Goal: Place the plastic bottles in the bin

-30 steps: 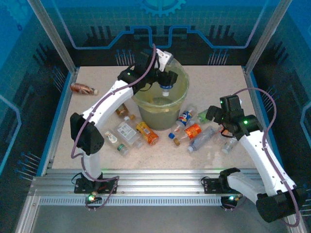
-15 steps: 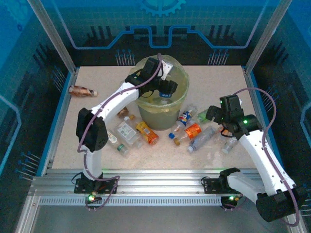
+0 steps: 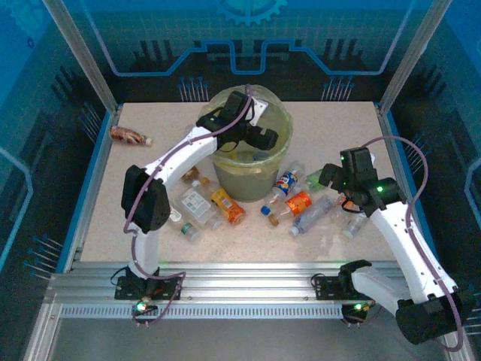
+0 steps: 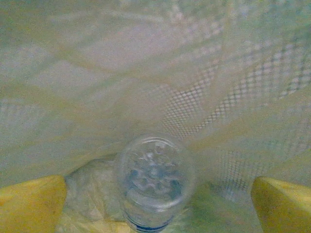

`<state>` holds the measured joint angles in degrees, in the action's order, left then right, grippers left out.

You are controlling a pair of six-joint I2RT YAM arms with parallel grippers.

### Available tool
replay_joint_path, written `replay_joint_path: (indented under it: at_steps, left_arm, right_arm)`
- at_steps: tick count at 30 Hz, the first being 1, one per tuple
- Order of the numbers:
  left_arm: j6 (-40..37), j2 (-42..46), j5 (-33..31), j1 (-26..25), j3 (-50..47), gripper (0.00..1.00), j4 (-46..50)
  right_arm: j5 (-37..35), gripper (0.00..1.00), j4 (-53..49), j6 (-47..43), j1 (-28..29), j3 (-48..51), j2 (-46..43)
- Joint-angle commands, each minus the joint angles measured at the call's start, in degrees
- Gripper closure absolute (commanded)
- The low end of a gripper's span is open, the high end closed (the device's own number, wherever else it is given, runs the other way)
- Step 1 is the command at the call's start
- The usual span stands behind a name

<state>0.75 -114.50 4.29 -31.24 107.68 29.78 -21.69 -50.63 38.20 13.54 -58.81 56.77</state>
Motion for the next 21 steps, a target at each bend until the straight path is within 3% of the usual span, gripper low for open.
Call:
replay_joint_path:
  at_steps: [1, 12, 17, 21]
  left_arm:
    - [1.6, 3.3, -0.4, -0.5, 2.7, 0.01, 1.3]
    - [6.3, 17.1, -8.0, 0.5, 2.2, 0.01, 0.1]
    - [12.5, 23.6, -7.2, 6.3, -1.3, 0.01, -1.5]
    - [16.6, 29.1, -7.6, 14.3, -6.1, 0.01, -2.6]
  right_arm:
    - [-0.8, 0.0, -1.3, 0.8, -0.7, 1.0, -1.1]
    - [-0.1, 0.0, -0.7, 0.7, -1.0, 1.5, -1.2]
    - [-0.1, 0.0, -0.7, 0.7, -1.1, 1.8, -1.5]
    - [-0.2, 0.0, -1.0, 0.6, -1.1, 1.9, -2.2]
